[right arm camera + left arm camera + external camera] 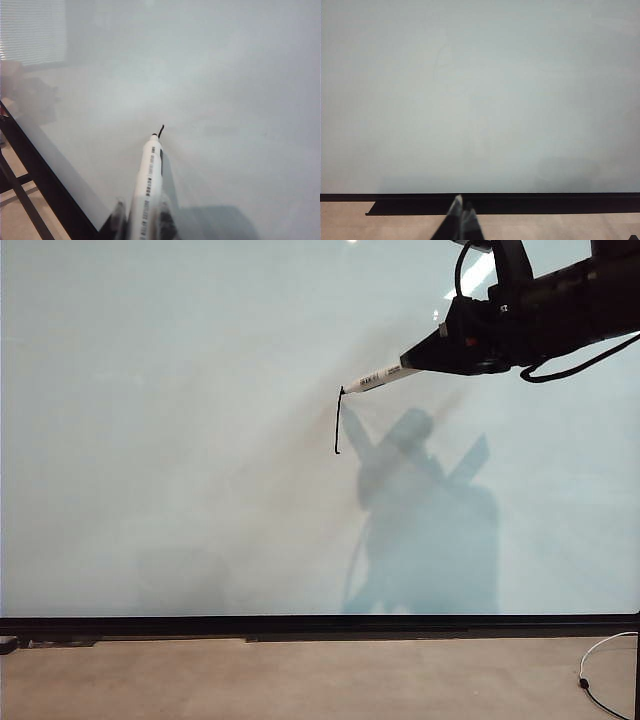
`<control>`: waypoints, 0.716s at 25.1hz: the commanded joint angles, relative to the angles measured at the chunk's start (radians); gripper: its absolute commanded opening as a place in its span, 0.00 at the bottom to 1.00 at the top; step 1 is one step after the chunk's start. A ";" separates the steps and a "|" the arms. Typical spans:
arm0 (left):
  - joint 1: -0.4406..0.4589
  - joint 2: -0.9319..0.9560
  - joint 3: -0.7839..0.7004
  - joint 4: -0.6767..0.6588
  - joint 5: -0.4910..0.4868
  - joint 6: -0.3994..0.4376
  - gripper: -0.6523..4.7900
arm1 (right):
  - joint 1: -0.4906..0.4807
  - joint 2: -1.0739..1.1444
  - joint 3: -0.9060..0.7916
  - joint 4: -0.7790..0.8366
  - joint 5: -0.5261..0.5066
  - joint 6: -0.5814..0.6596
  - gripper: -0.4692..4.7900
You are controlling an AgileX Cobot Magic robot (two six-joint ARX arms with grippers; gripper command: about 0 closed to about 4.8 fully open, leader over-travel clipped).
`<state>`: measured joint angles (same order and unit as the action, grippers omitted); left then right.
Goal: Pick up the pen on the shelf to the right of the whiteboard and draw a rectangle.
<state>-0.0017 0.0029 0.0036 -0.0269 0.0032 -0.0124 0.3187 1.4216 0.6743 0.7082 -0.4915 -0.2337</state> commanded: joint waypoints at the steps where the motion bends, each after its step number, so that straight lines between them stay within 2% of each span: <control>1: 0.000 0.000 0.003 0.006 0.000 0.005 0.11 | 0.001 0.000 0.016 0.028 0.000 -0.002 0.08; 18: 0.000 0.000 0.003 0.006 0.000 0.005 0.11 | -0.014 0.004 0.017 0.029 0.029 -0.003 0.08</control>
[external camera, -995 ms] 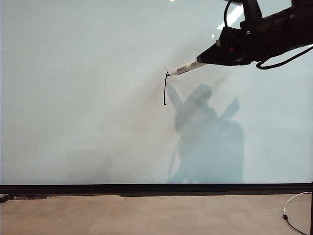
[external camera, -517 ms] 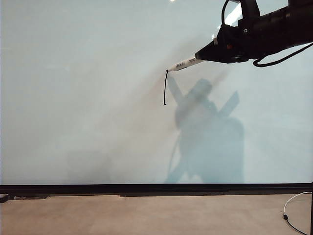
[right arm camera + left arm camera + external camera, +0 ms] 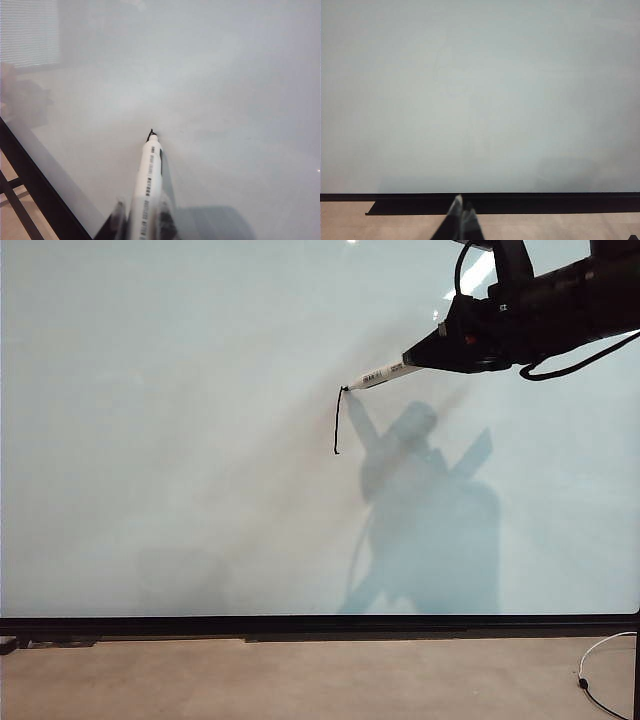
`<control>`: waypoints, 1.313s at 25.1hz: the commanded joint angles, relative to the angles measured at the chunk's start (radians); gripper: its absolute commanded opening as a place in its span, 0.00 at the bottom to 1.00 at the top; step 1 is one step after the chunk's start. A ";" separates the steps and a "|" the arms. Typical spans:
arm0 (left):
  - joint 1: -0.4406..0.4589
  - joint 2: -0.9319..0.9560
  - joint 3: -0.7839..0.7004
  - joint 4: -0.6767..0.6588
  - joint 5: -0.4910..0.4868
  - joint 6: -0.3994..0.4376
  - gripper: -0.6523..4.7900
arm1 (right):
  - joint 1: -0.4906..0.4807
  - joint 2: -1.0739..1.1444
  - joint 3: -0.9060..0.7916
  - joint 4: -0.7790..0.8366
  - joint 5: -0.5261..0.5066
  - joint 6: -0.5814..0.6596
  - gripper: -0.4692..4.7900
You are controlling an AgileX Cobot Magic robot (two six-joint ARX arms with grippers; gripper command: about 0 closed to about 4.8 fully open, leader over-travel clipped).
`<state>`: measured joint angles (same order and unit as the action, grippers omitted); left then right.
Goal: Pick up the pen on the shelf to the right of the whiteboard and draw a rectangle.
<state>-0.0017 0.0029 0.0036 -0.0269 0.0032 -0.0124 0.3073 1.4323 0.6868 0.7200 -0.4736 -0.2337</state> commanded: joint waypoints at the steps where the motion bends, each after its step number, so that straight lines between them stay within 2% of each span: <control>1: 0.000 0.000 0.003 0.006 0.000 0.005 0.11 | -0.004 -0.009 0.004 0.017 0.011 -0.003 0.08; 21: 0.000 0.000 0.003 0.006 0.000 0.005 0.11 | -0.029 -0.023 0.000 -0.015 0.013 -0.010 0.08; 33: 0.000 0.000 0.003 0.006 0.000 0.005 0.11 | -0.049 -0.069 -0.035 -0.020 0.053 -0.022 0.08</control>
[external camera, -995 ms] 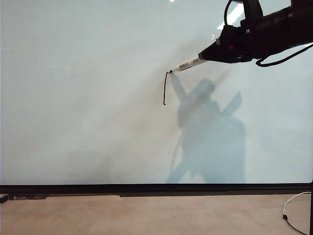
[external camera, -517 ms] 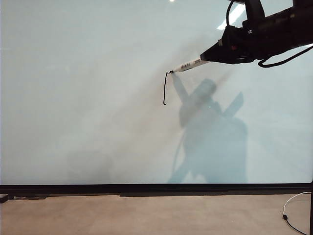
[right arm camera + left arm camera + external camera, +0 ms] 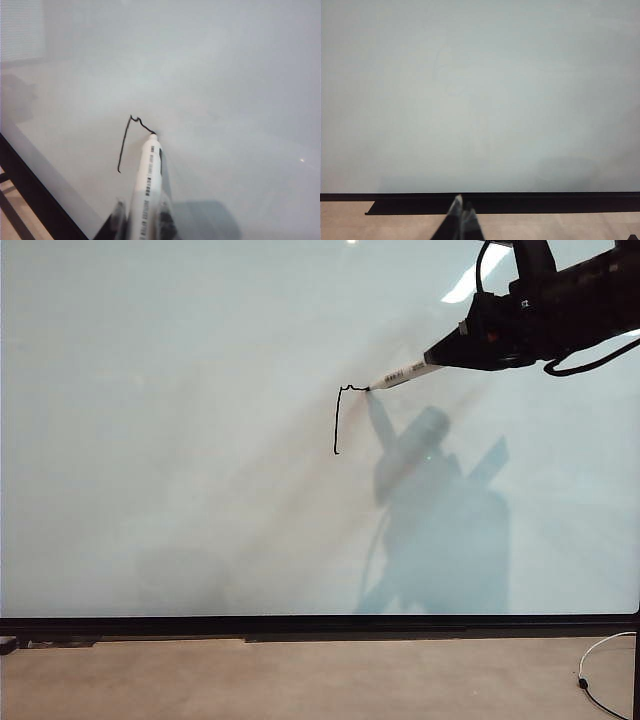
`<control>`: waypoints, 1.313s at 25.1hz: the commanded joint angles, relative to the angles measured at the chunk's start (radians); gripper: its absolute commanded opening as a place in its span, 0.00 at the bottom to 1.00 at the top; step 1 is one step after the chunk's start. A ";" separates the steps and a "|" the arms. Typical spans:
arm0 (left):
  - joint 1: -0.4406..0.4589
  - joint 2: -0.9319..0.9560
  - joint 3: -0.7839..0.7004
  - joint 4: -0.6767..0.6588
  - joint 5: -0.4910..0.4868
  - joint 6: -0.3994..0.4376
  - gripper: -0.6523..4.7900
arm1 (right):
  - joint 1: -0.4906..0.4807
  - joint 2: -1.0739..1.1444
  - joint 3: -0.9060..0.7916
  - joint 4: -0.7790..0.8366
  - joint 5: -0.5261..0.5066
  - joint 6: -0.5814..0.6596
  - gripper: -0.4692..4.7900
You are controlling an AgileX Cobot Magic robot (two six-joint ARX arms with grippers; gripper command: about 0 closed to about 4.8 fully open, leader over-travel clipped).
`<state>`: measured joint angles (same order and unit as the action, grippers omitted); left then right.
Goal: Pick up the pen on the shelf to the right of the whiteboard and draw a rectangle.
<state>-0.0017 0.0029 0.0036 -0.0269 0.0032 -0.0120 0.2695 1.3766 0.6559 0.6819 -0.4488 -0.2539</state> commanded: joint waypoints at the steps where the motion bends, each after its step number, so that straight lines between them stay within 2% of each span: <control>1: 0.000 0.000 0.003 0.006 0.000 0.004 0.11 | -0.013 -0.019 -0.009 0.017 0.029 -0.002 0.08; 33: 0.000 0.000 0.003 0.006 0.000 0.004 0.11 | -0.063 -0.087 -0.037 -0.028 0.058 -0.007 0.08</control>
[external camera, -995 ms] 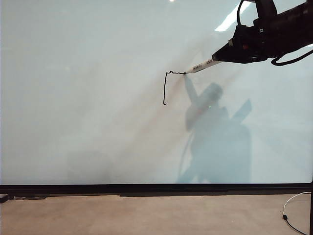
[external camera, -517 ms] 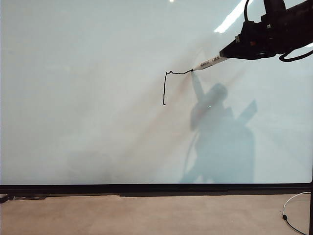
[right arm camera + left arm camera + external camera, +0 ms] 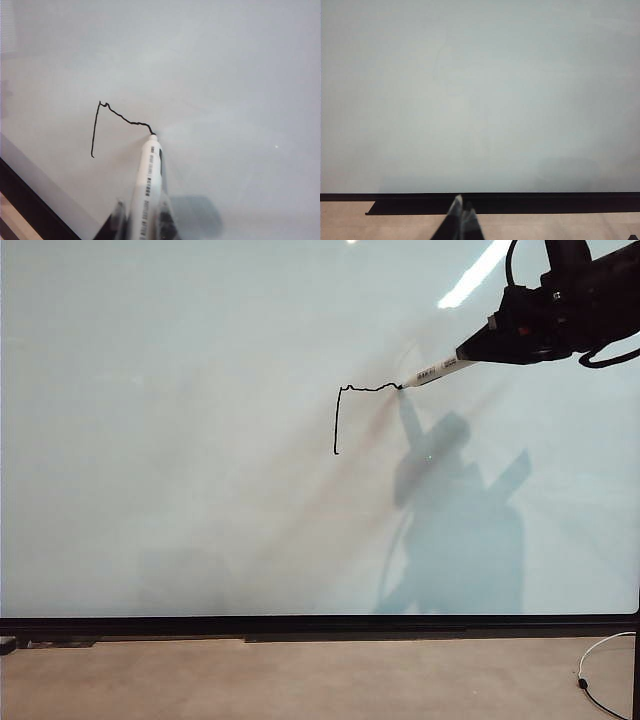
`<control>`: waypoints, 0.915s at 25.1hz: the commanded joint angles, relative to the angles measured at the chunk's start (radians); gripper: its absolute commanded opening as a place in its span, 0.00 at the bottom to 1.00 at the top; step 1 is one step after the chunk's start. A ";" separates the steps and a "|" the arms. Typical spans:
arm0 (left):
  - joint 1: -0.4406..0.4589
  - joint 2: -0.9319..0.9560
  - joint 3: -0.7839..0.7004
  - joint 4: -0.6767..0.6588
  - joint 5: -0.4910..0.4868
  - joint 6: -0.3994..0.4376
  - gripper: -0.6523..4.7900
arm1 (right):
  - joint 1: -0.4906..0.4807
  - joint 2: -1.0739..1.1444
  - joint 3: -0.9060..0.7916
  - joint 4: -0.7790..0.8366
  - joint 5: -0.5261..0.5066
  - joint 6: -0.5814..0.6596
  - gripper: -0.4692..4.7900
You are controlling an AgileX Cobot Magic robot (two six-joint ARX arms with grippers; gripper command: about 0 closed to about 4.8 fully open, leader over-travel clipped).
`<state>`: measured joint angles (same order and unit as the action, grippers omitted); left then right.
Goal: Pick up the pen on the shelf to the right of the whiteboard and draw a rectangle.
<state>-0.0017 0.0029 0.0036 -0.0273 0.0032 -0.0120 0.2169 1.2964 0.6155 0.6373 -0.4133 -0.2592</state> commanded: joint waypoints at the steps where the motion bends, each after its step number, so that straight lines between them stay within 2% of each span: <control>1: 0.000 0.000 0.003 0.006 0.000 0.004 0.11 | -0.010 -0.006 0.003 0.017 0.022 -0.002 0.08; 11: 0.000 0.000 0.003 0.006 0.000 0.004 0.11 | -0.009 -0.016 0.000 0.008 -0.007 0.001 0.08; 23: 0.000 0.000 0.003 0.006 0.000 0.004 0.11 | 0.091 -0.084 -0.098 0.025 -0.007 0.021 0.08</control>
<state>-0.0017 0.0029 0.0036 -0.0269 0.0032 -0.0120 0.2916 1.2121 0.5156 0.6388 -0.4175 -0.2447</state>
